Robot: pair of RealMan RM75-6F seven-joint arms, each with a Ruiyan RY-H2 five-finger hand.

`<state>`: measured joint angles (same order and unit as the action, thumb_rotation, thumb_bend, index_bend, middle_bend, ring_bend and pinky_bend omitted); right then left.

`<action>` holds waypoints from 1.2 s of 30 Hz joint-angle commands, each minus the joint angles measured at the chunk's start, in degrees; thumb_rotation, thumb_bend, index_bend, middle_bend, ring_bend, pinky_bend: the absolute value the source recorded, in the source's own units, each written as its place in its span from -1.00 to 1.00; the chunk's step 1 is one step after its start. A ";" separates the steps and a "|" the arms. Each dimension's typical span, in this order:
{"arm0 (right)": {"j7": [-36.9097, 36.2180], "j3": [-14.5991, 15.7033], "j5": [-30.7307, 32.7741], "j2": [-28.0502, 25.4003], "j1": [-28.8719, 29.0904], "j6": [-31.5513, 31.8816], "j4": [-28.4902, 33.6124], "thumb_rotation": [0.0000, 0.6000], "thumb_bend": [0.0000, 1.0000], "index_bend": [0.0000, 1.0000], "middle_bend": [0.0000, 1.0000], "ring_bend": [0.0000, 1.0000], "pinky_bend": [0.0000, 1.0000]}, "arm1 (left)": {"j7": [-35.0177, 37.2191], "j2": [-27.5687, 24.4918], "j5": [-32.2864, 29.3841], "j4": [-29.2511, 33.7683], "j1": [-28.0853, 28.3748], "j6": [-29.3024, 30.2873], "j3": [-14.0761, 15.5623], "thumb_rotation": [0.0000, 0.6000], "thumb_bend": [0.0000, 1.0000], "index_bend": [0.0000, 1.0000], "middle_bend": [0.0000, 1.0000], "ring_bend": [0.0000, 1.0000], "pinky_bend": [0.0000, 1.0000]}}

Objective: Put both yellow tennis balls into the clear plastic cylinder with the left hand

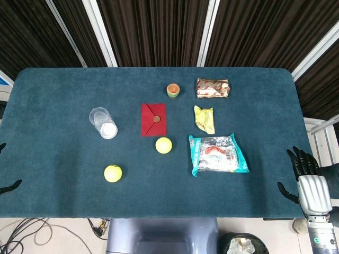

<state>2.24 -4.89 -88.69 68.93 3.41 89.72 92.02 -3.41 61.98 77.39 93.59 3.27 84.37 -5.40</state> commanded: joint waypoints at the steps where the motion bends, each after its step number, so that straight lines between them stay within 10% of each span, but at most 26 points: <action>1: 0.06 0.00 0.05 0.04 0.02 -0.06 -0.01 1.00 -0.33 -1.00 -1.00 -0.94 -0.83 | -0.04 0.00 -0.05 0.01 0.02 -0.06 0.01 1.00 -0.97 -0.78 -1.00 -1.00 -0.94; 24: 0.60 -0.36 0.93 -0.10 -0.41 0.50 0.60 1.00 -0.33 -1.00 -1.00 -0.94 -0.83 | 0.91 0.32 2.96 -0.22 0.40 0.06 1.01 1.00 -0.97 -0.78 -1.00 -1.00 -0.94; 36: 0.51 -0.93 1.78 -0.39 -0.88 1.24 1.02 1.00 -0.33 -1.00 -1.00 -0.94 -0.83 | -2.28 -2.16 9.71 5.58 9.04 -9.06 0.50 1.00 -0.97 -0.78 -1.00 -1.00 -0.94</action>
<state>2.75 -5.81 -86.90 68.56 2.56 90.95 93.01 -4.45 60.83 85.14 96.90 9.61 78.24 -4.59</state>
